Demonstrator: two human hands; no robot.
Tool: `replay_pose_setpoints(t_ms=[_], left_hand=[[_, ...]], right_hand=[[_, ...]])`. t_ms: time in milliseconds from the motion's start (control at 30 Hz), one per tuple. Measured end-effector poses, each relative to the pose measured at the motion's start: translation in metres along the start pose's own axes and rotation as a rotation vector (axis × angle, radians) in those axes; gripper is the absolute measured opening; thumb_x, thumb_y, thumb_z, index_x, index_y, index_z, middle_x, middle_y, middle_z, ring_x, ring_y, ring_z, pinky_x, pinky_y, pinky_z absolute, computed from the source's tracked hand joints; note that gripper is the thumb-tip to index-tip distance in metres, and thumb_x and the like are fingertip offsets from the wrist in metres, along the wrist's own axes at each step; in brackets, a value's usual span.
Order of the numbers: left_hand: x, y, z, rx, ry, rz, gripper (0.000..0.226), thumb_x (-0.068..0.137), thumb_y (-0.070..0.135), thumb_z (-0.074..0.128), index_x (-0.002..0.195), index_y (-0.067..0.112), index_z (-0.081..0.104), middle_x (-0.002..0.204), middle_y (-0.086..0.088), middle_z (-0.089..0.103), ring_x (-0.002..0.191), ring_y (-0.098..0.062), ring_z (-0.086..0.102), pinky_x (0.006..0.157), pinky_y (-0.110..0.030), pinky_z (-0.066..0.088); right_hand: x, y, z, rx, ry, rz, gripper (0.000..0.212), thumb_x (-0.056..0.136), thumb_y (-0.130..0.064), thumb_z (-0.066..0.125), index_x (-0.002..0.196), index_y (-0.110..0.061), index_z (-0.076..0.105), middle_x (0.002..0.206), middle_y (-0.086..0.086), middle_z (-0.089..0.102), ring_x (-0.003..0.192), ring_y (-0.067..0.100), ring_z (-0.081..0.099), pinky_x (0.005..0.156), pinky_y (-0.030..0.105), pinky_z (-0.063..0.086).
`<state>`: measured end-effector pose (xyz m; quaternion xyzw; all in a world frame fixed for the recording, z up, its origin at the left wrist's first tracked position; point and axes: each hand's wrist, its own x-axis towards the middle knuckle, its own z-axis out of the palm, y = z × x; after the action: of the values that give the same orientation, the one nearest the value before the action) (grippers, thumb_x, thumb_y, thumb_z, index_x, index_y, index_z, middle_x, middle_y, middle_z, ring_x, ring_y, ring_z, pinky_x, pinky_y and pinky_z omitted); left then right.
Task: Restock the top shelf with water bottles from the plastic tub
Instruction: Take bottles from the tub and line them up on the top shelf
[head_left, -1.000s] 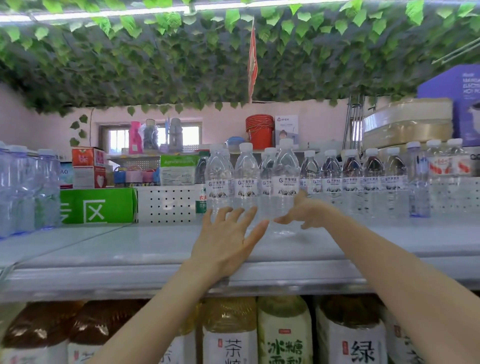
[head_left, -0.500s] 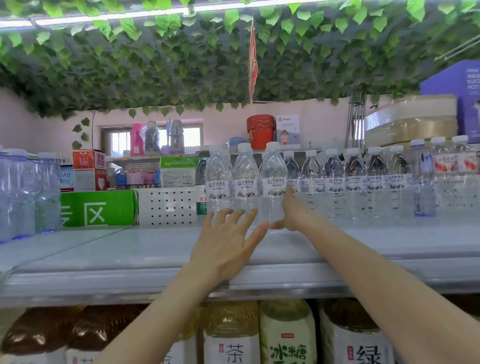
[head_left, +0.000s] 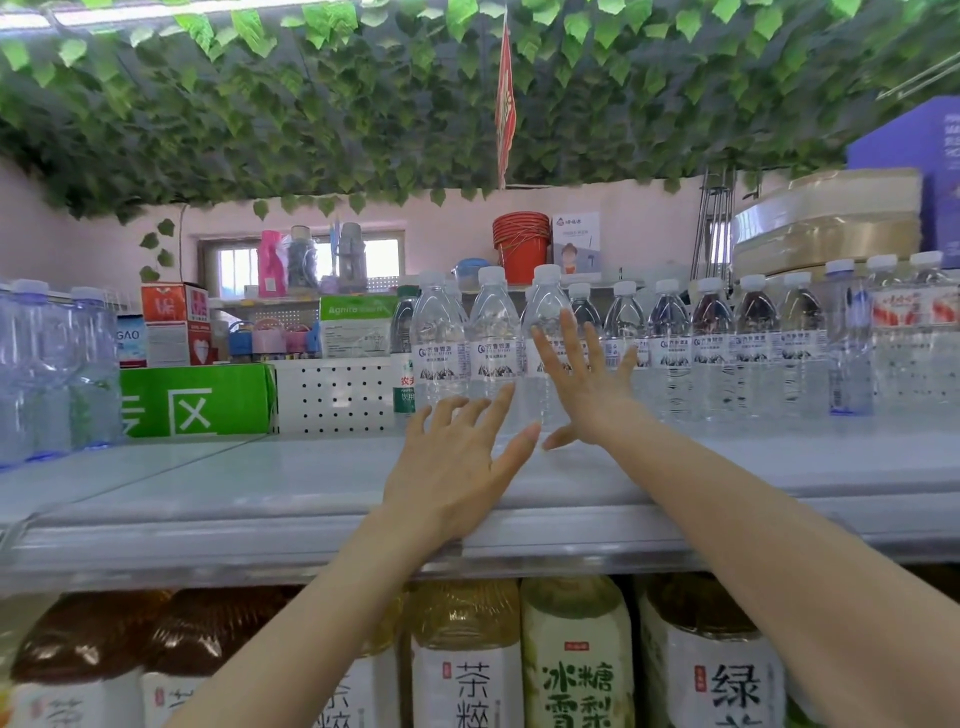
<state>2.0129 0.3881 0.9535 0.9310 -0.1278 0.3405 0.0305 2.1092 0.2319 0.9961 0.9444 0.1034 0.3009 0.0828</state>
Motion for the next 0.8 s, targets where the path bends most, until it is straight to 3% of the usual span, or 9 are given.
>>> replay_pose_setpoints(t_ms=[233,400,467,567,667,800], left_hand=[[-0.001,-0.002,-0.001,0.074,0.068,0.001,0.078,0.081,0.062,-0.005,0.15,0.03,0.013,0.15,0.005,0.034,0.139,-0.018,0.022,0.112,-0.038,0.014],[-0.016,0.018,-0.014,0.033,0.18,-0.075,0.058,0.096,0.049,0.019,0.148,0.024,0.026,0.147,0.0,0.039,0.136,-0.023,0.029,0.109,-0.04,0.018],[-0.031,0.035,-0.025,0.074,0.211,-0.066,0.066,0.09,0.052,0.012,0.145,0.022,0.032,0.145,-0.001,0.043,0.134,-0.025,0.032,0.109,-0.042,0.019],[-0.058,0.065,-0.041,0.175,0.205,0.015,0.077,0.083,0.054,0.005,0.14,0.017,0.042,0.14,-0.006,0.049,0.13,-0.028,0.039,0.107,-0.046,0.021],[-0.088,0.089,-0.05,0.248,0.188,0.064,0.066,0.087,0.048,0.017,0.13,0.012,0.053,0.127,-0.011,0.059,0.118,-0.032,0.051,0.101,-0.05,0.031],[-0.125,0.108,-0.049,0.252,0.144,0.074,0.056,0.088,0.042,0.027,0.122,0.012,0.06,0.118,-0.011,0.064,0.11,-0.032,0.057,0.096,-0.05,0.037]], right_hand=[[-0.024,0.004,-0.024,0.223,-0.065,-0.024,0.09,0.094,-0.054,0.041,0.145,-0.024,-0.027,0.153,0.011,-0.029,0.141,0.037,-0.023,0.108,0.064,-0.005],[-0.089,0.021,-0.05,0.246,0.099,-0.121,0.068,0.098,-0.049,0.035,0.152,-0.024,0.003,0.16,0.004,-0.001,0.146,0.031,-0.004,0.111,0.062,0.002],[-0.12,0.03,-0.057,0.189,0.174,-0.169,0.061,0.098,-0.05,0.032,0.15,-0.026,0.015,0.159,0.002,0.01,0.146,0.028,0.005,0.112,0.061,0.008],[-0.163,0.04,-0.06,0.181,0.233,-0.211,0.057,0.096,-0.054,0.028,0.146,-0.027,0.031,0.154,0.002,0.025,0.143,0.025,0.02,0.111,0.056,0.016],[-0.202,0.047,-0.058,0.225,0.309,-0.242,0.07,0.085,-0.06,0.014,0.133,-0.025,0.051,0.142,0.002,0.047,0.129,0.027,0.042,0.104,0.053,0.029],[-0.243,0.055,-0.047,0.179,0.301,-0.234,0.063,0.086,-0.057,0.023,0.121,-0.022,0.062,0.131,0.006,0.058,0.117,0.03,0.055,0.1,0.057,0.034]])
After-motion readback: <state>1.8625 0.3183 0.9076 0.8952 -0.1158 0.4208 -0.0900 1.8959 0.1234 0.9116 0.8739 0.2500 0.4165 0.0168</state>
